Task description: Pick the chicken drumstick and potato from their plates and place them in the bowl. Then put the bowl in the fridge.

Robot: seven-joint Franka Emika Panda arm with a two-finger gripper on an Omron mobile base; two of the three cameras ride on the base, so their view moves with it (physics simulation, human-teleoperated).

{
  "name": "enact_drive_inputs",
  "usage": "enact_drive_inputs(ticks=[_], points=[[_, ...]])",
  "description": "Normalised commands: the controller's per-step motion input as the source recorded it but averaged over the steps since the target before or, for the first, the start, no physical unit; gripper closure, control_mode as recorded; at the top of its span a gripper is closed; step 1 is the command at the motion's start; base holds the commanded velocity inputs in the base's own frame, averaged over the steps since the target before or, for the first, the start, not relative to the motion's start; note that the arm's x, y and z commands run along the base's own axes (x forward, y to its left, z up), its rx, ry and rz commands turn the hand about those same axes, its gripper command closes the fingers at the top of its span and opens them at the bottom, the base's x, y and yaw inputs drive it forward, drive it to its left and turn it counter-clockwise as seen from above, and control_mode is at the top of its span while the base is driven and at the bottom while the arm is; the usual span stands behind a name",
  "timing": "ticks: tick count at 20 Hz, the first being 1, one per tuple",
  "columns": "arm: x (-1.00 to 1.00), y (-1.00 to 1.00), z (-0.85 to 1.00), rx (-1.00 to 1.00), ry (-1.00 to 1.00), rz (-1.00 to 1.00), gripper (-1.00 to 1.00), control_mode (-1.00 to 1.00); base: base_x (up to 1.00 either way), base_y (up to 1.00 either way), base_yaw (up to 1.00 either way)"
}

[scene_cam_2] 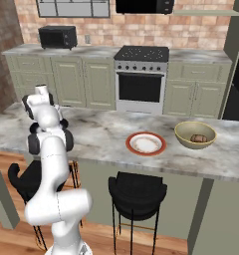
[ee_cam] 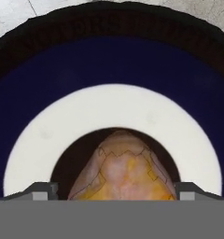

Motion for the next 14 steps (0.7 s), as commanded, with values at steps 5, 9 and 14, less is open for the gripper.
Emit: enact_drive_inputs(ticks=[5,9,14], points=[[-0.09,-0.06,-0.02,0.0,0.01,0.0,1.0,-1.0,0.0,0.0,0.0],[-0.02,-0.09,0.15,0.02,0.0,0.0,1.0,-1.0,0.0,0.0,0.0],[-0.09,-0.22,0.36,0.07,0.0,0.0,1.0,-1.0,0.0,0.0,0.0]])
